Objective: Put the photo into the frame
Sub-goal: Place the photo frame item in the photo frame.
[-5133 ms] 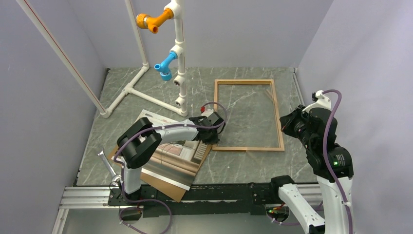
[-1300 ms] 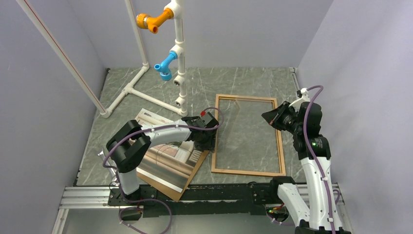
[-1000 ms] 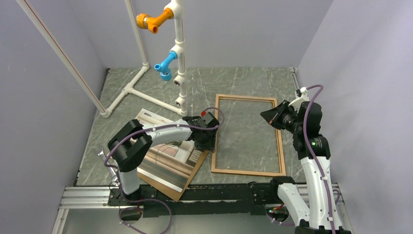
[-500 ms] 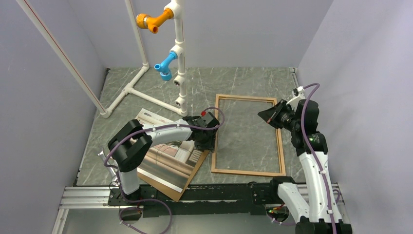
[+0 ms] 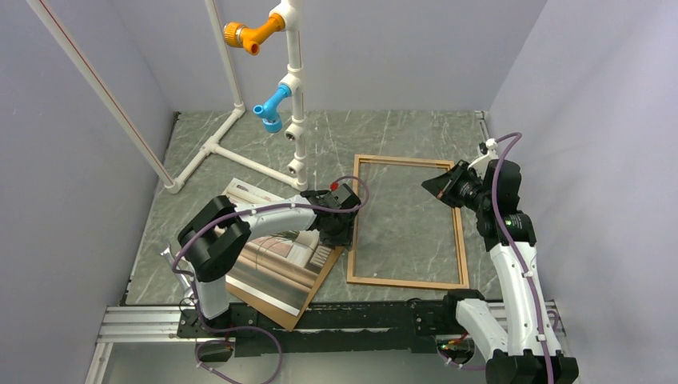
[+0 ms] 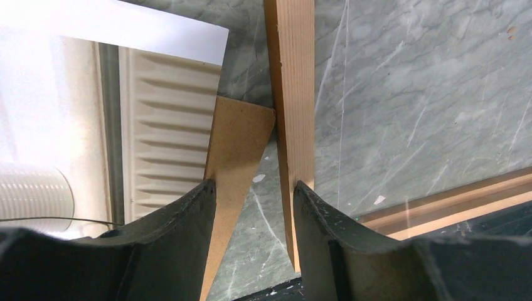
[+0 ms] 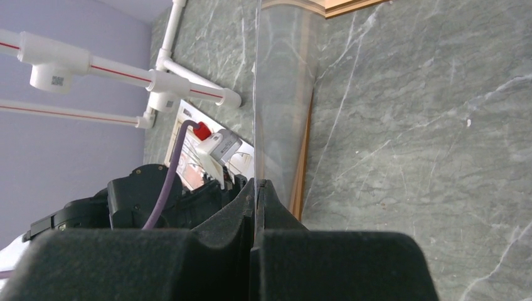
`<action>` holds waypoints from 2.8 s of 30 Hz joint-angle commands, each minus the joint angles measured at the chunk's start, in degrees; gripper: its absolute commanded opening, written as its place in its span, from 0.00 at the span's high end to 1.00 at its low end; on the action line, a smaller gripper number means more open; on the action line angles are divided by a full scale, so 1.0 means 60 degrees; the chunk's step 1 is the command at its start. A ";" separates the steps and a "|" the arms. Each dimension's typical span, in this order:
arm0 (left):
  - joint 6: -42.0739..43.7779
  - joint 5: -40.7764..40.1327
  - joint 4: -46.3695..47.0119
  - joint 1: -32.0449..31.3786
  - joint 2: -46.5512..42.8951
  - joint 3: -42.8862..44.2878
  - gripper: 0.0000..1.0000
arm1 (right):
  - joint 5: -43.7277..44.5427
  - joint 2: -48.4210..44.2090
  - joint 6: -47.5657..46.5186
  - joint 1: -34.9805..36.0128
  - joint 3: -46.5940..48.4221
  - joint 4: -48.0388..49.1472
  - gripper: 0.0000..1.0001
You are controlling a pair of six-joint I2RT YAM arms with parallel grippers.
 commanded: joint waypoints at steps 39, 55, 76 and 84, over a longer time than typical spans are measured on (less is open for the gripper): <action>-0.0039 -0.0071 -0.0183 -0.0077 0.0482 0.0290 0.48 | 0.0179 0.0124 -0.0395 -0.0031 -0.0665 0.1048 1.00; -0.0028 -0.0071 -0.0187 -0.0087 0.0569 0.0306 0.49 | -0.0258 -0.0174 -0.0849 -0.0030 -0.0598 0.1513 1.00; 0.0008 -0.0071 -0.0318 -0.0098 0.0685 0.0395 0.49 | -0.0540 0.0526 -0.1336 -0.0039 -0.0276 0.1955 1.00; 0.0000 -0.0071 -0.0341 -0.0108 0.0702 0.0415 0.49 | -0.0819 0.0385 -0.1281 -0.0043 -0.0417 0.2135 1.00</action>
